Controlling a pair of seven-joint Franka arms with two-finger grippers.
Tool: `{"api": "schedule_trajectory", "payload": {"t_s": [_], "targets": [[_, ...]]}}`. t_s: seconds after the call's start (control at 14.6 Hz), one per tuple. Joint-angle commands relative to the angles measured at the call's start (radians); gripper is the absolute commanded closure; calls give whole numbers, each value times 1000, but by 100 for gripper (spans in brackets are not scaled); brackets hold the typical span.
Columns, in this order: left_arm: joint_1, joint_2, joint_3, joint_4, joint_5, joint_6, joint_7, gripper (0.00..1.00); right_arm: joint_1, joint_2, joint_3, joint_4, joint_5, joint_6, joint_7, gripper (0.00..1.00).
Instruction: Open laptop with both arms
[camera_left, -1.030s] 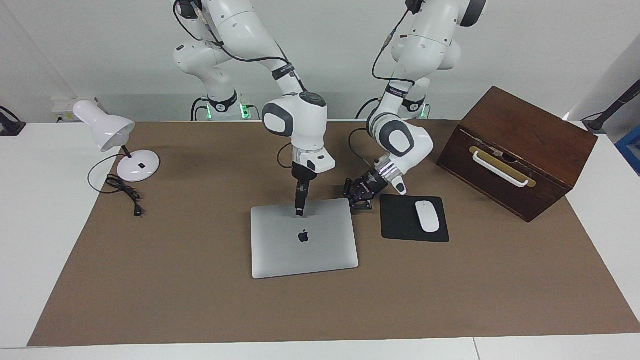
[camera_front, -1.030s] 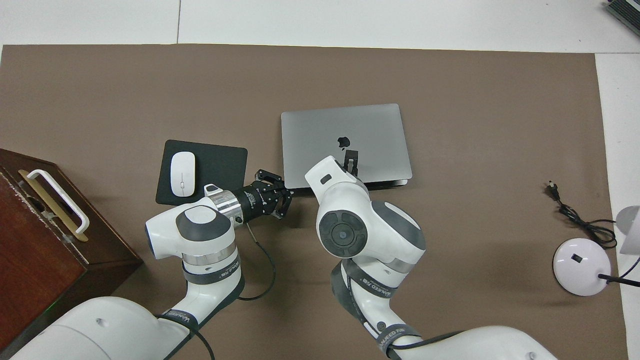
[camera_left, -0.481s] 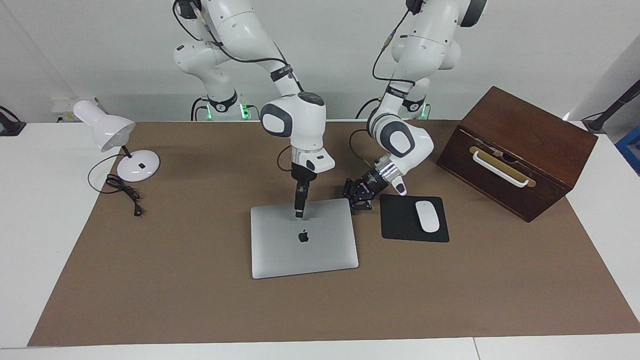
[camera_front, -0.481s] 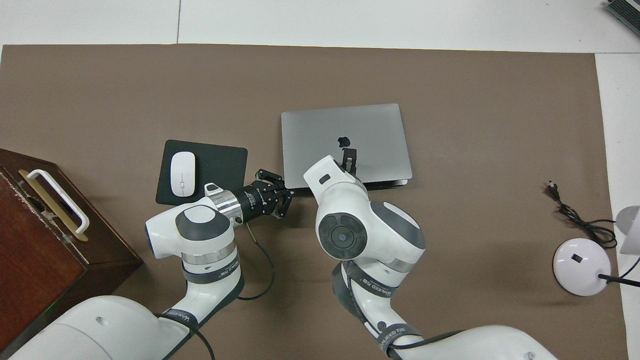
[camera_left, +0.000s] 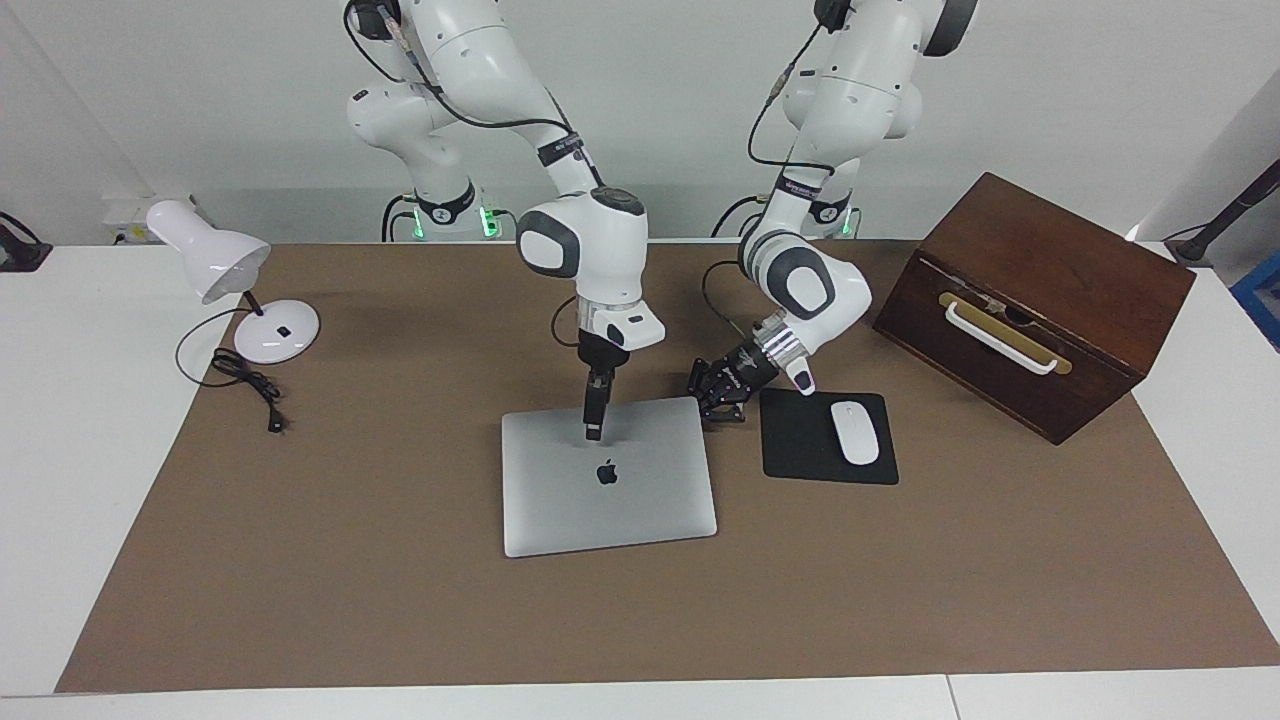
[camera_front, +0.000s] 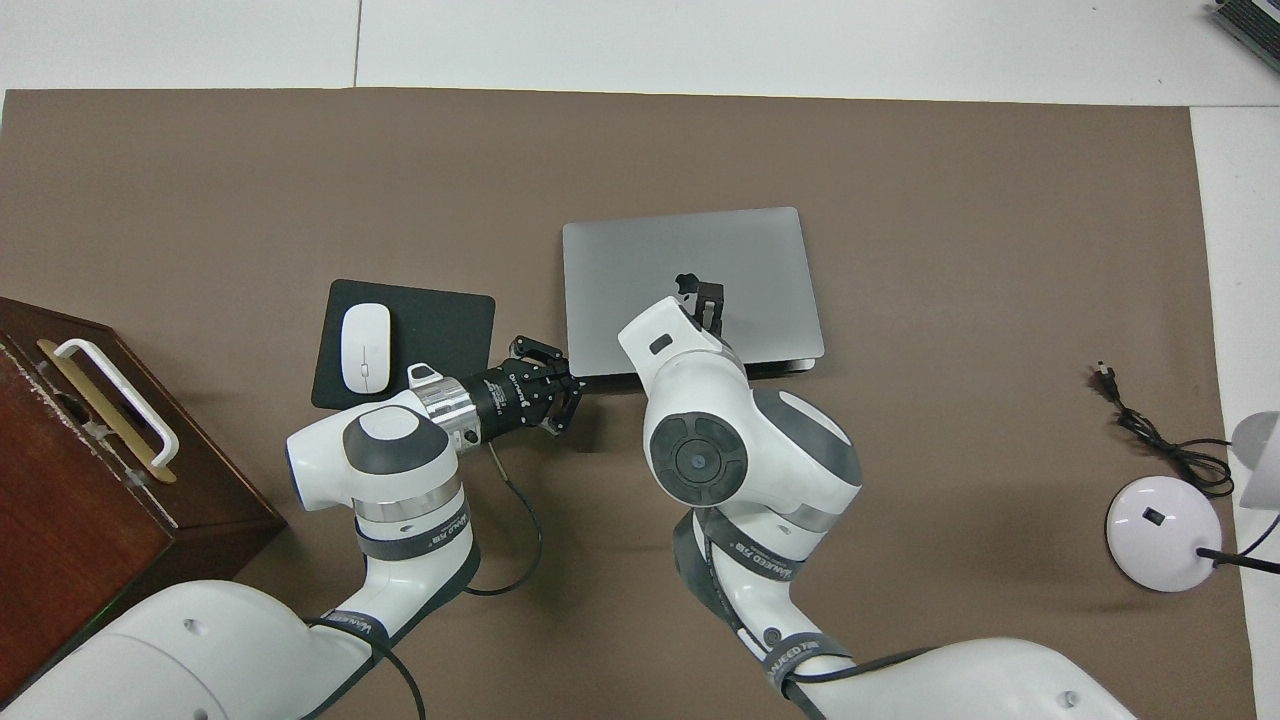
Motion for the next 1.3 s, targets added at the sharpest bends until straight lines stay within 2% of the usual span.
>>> {"api": "schedule_trajectory", "payload": {"t_s": [0.0,0.55,1.24], "targets": [[30,91,5,36,-28,11,76,100,-21,24,5,26,-43,26,35,0],[33,106,6,53,-45,11,122,100,-20,53,6,63,-60,27,47,0],[34,106,6,53,-50,9,124,100,-14,52,5,118,-60,-29,47,0]]}}
